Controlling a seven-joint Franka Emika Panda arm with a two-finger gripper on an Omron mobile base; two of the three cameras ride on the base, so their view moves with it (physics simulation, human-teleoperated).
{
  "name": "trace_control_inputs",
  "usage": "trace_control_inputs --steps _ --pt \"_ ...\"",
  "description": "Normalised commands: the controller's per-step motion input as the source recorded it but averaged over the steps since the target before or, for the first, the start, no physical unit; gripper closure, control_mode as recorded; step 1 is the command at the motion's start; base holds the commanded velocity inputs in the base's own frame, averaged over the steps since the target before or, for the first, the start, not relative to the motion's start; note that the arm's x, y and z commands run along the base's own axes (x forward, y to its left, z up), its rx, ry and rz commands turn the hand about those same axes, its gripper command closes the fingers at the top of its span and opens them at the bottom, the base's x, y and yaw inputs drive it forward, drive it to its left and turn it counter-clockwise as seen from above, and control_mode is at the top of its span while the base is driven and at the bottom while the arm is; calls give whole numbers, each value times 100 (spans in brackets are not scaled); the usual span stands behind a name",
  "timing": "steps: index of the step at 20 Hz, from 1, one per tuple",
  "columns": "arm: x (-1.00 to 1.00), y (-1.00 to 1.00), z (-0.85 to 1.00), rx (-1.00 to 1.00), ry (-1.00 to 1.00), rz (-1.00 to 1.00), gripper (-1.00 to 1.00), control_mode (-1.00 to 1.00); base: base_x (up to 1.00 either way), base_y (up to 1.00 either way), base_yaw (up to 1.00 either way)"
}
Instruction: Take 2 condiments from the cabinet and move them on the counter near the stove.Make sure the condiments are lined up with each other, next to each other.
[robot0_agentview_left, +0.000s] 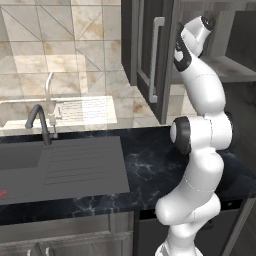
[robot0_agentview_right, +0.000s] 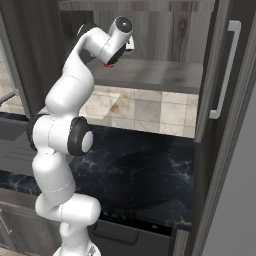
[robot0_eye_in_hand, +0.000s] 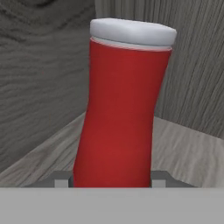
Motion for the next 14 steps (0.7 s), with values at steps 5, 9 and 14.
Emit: trace_control_inputs --steps 5,9,14 --pt "0 0 0 0 0 0 100 -100 0 0 0" --pt "-5 0 0 0 -1 0 100 -100 0 0 0" --pt "-31 0 0 0 -11 0 100 -100 0 0 0"
